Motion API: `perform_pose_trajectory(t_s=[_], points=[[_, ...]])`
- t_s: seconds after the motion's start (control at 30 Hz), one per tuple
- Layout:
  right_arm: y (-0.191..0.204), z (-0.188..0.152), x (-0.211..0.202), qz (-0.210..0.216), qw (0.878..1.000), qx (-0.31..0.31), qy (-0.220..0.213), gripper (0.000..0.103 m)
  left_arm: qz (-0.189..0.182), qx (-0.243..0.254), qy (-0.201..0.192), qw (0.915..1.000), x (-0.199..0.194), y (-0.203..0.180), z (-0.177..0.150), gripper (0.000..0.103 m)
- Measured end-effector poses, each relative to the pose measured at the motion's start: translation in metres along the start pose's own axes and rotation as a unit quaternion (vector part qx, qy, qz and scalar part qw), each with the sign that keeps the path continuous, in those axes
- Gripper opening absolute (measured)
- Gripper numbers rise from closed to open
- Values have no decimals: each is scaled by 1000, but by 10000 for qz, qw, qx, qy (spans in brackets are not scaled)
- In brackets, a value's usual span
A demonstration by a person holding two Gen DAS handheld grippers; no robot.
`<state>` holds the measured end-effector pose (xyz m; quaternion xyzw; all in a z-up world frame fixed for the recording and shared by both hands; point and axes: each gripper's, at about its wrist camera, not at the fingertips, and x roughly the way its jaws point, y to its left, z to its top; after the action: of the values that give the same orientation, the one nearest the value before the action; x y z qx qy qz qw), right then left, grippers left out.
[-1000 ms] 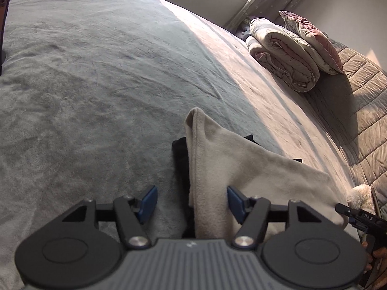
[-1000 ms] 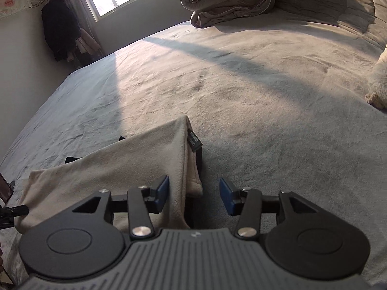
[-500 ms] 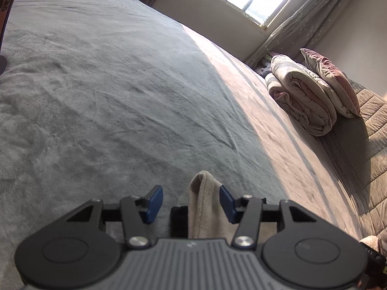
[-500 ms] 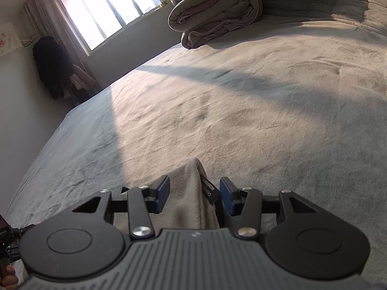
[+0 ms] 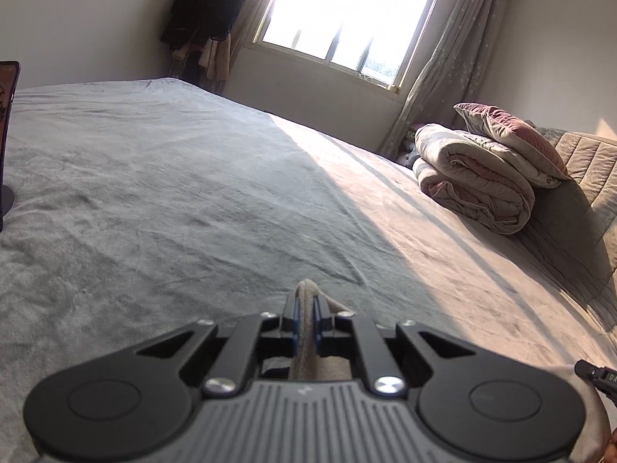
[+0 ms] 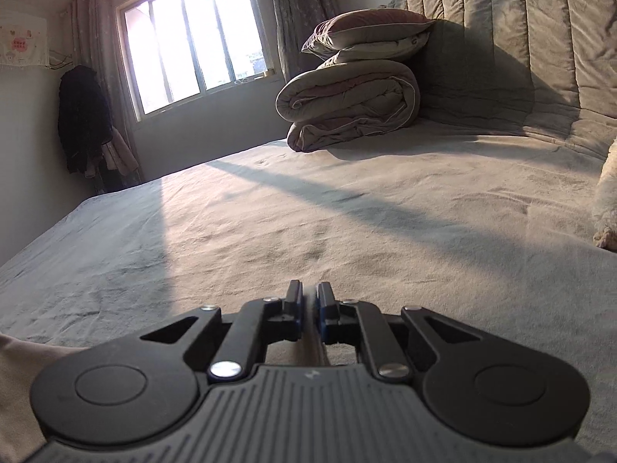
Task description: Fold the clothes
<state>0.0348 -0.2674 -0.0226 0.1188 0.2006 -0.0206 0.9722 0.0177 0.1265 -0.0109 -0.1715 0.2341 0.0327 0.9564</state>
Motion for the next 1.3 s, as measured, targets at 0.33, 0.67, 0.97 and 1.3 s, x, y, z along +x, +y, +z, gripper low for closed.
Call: perform_pose_trajectory(t_s=[0.33, 0.67, 0.97, 1.3], points=[[-24, -10, 22, -374, 9962, 399, 673, 7, 634, 324, 369, 9968, 16, 0, -12, 25], [-2, 4, -15, -227, 9997, 128, -6, 51, 246, -72, -286, 9993, -23, -6, 1, 62], [35, -13, 8, 349, 9928, -991, 580, 51, 257, 1211, 671, 9900, 15, -26, -31, 64], [22, -19, 18, 450, 9929, -723, 831, 48, 143, 1155, 680, 9909, 13, -23, -30, 67]])
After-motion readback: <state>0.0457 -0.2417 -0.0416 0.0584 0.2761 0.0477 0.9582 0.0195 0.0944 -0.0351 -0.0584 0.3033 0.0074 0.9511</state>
